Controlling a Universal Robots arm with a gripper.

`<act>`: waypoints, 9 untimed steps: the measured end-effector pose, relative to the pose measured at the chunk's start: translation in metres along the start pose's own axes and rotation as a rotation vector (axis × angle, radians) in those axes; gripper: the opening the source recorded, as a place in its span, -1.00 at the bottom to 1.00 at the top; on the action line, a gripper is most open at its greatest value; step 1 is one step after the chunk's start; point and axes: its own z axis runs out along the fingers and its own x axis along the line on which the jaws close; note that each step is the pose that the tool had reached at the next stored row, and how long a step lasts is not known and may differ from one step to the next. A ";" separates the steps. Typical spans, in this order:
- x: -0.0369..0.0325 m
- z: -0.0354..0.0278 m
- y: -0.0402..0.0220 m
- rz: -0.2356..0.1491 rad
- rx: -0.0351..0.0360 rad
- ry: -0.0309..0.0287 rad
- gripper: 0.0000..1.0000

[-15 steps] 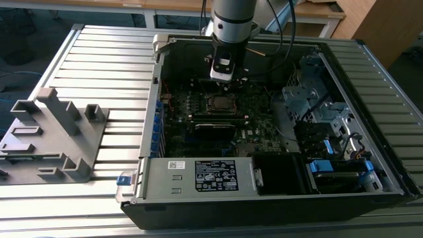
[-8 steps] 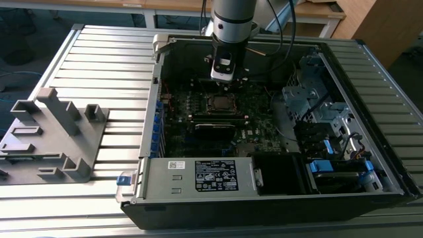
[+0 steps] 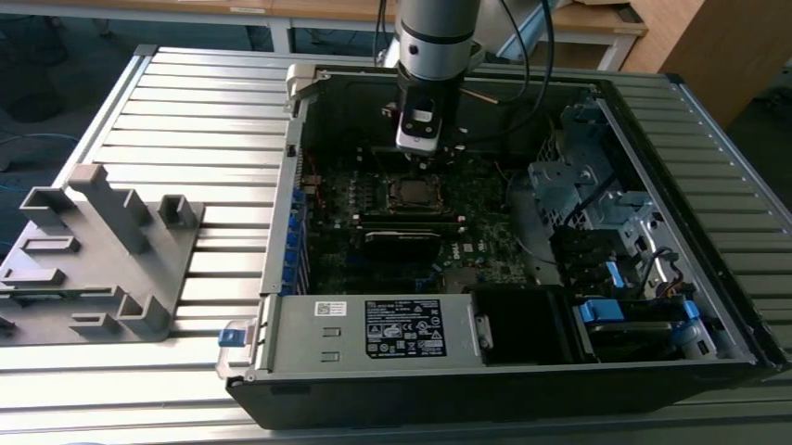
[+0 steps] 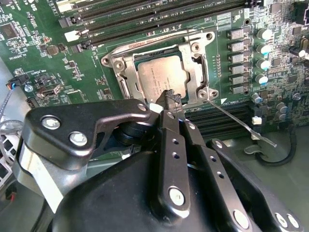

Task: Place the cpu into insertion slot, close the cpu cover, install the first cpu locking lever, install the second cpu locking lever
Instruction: 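Close the cpu cover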

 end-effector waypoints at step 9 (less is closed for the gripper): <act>0.0000 0.0000 0.0000 -0.019 0.0001 0.0008 -0.79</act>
